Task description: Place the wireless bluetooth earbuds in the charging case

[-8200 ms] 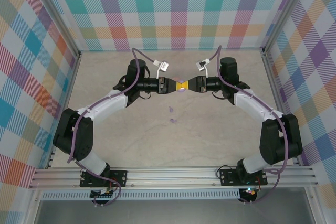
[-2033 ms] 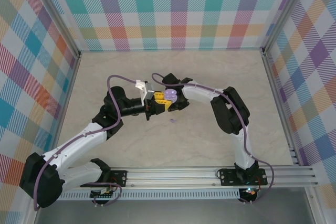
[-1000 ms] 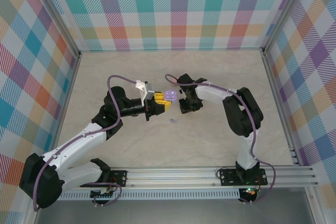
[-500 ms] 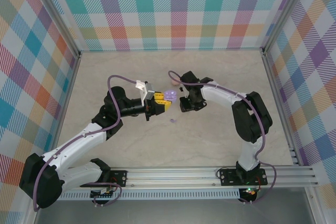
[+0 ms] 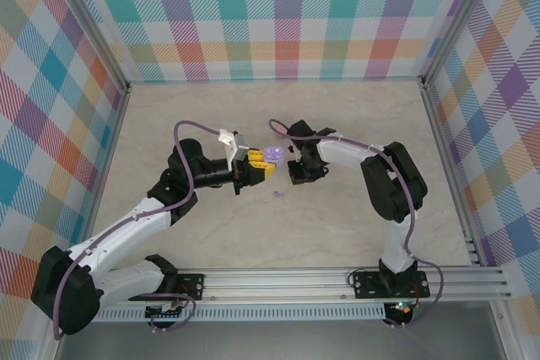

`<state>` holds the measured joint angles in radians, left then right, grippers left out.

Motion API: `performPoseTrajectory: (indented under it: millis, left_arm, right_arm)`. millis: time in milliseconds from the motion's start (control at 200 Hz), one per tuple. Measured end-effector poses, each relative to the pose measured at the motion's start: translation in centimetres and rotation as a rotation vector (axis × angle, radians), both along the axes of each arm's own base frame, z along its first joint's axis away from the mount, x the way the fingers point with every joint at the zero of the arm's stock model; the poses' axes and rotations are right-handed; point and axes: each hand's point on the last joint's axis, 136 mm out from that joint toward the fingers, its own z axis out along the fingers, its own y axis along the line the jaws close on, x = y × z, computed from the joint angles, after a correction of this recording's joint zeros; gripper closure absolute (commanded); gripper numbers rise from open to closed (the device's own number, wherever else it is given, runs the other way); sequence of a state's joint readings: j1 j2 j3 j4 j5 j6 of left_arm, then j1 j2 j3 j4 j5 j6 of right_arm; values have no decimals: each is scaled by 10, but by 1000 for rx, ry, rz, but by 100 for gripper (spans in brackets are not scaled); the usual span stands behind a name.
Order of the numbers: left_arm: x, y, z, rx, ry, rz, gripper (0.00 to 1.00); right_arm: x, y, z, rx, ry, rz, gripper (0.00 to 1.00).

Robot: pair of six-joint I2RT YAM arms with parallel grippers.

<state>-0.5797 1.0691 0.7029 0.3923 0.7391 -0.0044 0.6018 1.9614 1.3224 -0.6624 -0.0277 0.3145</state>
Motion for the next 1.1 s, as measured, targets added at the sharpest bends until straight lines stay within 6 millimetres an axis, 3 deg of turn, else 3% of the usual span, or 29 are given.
performPoseTrajectory:
  millis: [505, 1100]
  left_arm:
    - [0, 0, -1, 3, 5, 0, 79]
    - [0, 0, -5, 14, 21, 0, 79]
  right_arm:
    - [16, -26, -1, -169, -52, -67, 82]
    - [31, -39, 0, -276, -97, -80, 81]
